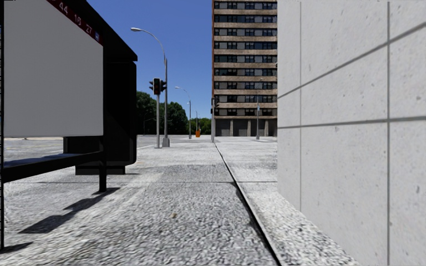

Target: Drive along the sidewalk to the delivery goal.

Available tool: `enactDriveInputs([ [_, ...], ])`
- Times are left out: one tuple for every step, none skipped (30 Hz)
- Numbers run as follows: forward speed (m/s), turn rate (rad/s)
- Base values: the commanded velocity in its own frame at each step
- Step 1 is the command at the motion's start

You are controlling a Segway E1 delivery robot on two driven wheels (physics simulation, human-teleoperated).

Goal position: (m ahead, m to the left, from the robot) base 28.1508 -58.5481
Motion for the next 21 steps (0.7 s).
enactDriveInputs([
  [2.00,0.00],
  [2.00,0.00],
  [2.00,0.00],
  [2.00,0.00],
  [2.00,0.00],
  [2.00,0.00],
  [2.00,0.00],
  [2.00,0.00],
  [2.00,0.00],
  [2.00,0.00],
  [2.00,0.00],
  [2.00,0.00],
  [2.00,0.00],
  [2.00,0.00],
  [2.00,0.00],
  [2.00,0.00],
  [2.00,0.00],
  [2.00,0.00],
  [2.00,0.00],
  [2.00,0.00],
  [2.00,0.00],
])
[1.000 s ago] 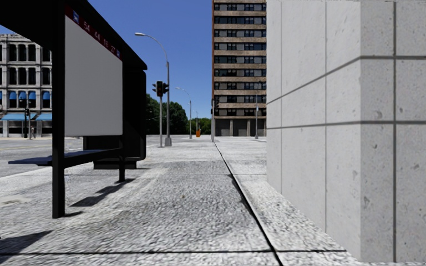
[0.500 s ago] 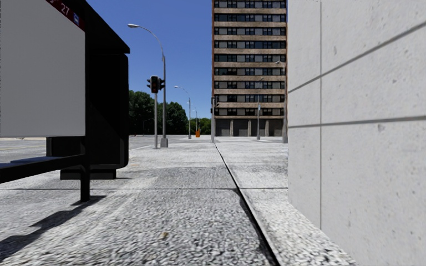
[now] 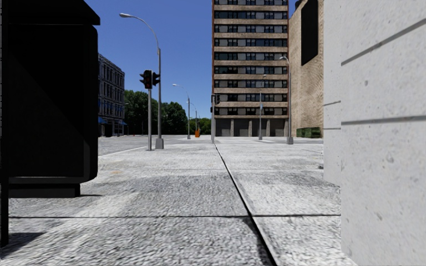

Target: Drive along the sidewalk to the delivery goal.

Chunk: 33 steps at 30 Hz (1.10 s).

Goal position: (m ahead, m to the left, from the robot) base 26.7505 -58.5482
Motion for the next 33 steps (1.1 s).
enactDriveInputs([
  [2.00,0.00],
  [2.00,-0.10],
  [2.00,-0.18],
  [2.00,-0.23],
  [2.00,-0.25],
  [2.00,-0.25],
  [2.00,-0.25],
  [2.00,-0.25],
  [2.00,-0.25],
  [2.00,-0.25],
  [2.00,-0.25],
  [2.00,-0.25],
  [2.00,-0.25],
  [2.00,-0.25],
  [2.00,-0.25],
  [2.00,-0.25],
  [2.00,-0.25],
  [2.00,-0.25],
  [2.00,-0.25],
  [2.00,-0.25],
  [2.00,-0.25],
  [2.00,-0.25],
  [2.00,-0.25],
  [2.00,-0.25],
  [2.00,-0.25],
  [2.00,-0.25],
  [2.00,-0.25],
  [2.00,-0.25],
  [2.00,-0.25],
  [2.00,-0.25],
  [2.00,-0.25],
  [2.00,-0.25],
  [2.00,-0.25],
])
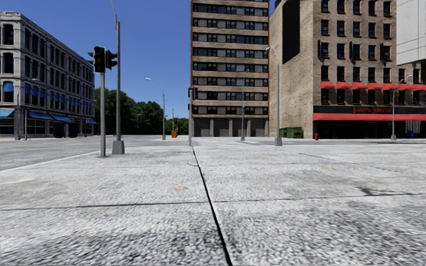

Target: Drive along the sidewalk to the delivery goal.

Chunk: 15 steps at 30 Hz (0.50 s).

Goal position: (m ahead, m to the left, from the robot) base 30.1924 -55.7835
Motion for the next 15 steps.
enactDriveInputs([
  [2.00,-0.25],
  [2.00,-0.25],
  [2.00,-0.25],
  [2.00,-0.25],
  [2.00,-0.25],
  [2.00,-0.25],
  [2.00,-0.25],
  [2.00,-0.25],
  [2.00,-0.25],
  [2.00,-0.25],
  [2.00,-0.25],
  [2.00,-0.25],
  [2.00,-0.25],
  [2.00,-0.25],
  [2.00,-0.25],
])
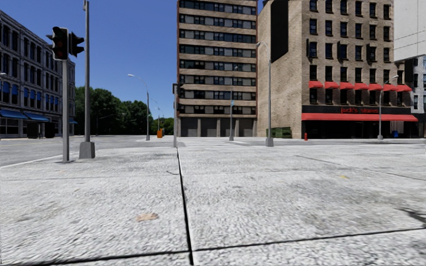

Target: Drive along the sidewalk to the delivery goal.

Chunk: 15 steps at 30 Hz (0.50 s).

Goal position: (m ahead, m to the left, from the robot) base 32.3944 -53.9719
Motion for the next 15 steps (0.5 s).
enactDriveInputs([
  [2.00,-0.25],
  [2.00,-0.25],
  [2.00,-0.25],
  [2.00,-0.25],
  [2.00,-0.25],
  [2.00,-0.25],
  [2.00,-0.25],
  [2.00,-0.25],
  [2.00,-0.25],
  [2.00,-0.25],
  [2.00,-0.25],
  [2.00,-0.25],
  [2.00,-0.25],
  [2.00,-0.25],
  [2.00,-0.25],
])
